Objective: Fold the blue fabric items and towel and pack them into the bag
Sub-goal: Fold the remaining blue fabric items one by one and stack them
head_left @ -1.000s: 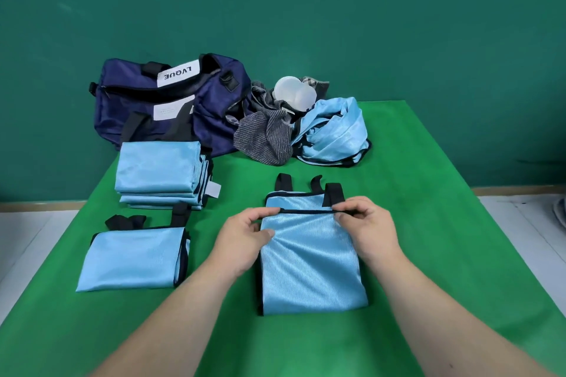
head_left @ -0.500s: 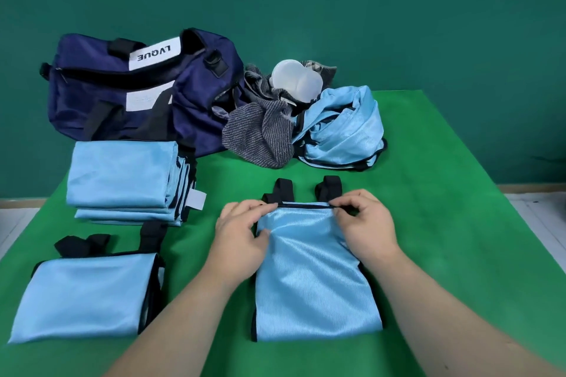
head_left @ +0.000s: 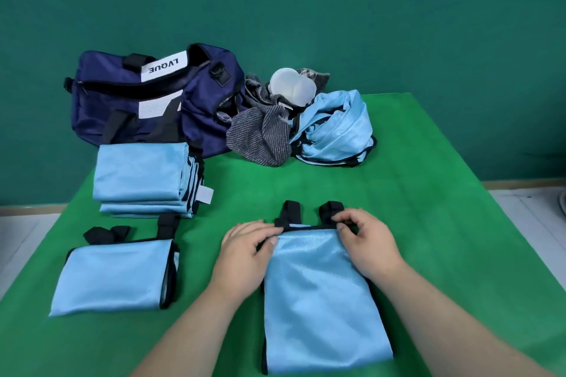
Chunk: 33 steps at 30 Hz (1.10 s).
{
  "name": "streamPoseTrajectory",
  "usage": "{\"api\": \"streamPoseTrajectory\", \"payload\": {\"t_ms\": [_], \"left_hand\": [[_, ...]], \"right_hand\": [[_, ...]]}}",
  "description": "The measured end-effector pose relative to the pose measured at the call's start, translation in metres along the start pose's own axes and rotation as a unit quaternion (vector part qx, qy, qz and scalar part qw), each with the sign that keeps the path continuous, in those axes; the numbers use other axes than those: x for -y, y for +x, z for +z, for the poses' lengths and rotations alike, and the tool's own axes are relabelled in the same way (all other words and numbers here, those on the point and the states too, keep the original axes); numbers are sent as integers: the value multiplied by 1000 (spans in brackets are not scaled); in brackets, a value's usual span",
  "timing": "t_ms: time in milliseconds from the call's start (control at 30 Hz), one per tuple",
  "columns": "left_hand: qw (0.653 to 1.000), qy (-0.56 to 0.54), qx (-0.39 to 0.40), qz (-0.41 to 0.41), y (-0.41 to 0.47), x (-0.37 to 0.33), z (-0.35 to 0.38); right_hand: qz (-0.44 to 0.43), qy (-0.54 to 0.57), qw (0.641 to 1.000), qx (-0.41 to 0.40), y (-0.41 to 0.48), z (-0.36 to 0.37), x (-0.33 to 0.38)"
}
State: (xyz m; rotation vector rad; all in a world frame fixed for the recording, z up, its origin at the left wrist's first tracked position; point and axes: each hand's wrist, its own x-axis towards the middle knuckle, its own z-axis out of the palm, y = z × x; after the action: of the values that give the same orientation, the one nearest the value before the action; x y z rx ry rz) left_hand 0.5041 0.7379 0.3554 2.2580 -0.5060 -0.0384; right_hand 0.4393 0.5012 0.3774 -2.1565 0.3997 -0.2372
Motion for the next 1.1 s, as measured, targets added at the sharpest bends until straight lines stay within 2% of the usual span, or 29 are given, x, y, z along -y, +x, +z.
{"api": "streamPoseTrajectory", "payload": {"t_ms": [200,333,367,433,500,533,633,800,933,1100], "left_hand": [[999,-42,-9,3,-89,-21,7],[999,-36,0,-21,-100,-31,3],[1000,-24,4,-19,-100,-33,3],[1000,-4,6,-13,-99,-36,3],[1000,7,2,-8,-99,-37,3],[1000,13,0,-8,-99,-37,3],[1000,19,-3,-6,-98,-37,4],[997,48,59,9,-97,-36,1],[995,16,92,18,-90,-32,0],[997,-33,54,38,-81,-31,2]], "right_hand": [[23,3,999,41,-77,-24,-9],[16,-50,999,6,-94,-40,4],[-9,-88,996,-3,-99,-41,9],[-116,-185,976,-5,-111,-36,19],[-198,-262,944,32,-125,-22,29],[-203,-290,933,63,-131,-13,32],[-174,-340,916,121,-140,9,25],[-164,-377,900,144,-143,15,12],[-143,-406,889,158,-144,17,17],[-123,-421,883,168,-142,18,18]]}}
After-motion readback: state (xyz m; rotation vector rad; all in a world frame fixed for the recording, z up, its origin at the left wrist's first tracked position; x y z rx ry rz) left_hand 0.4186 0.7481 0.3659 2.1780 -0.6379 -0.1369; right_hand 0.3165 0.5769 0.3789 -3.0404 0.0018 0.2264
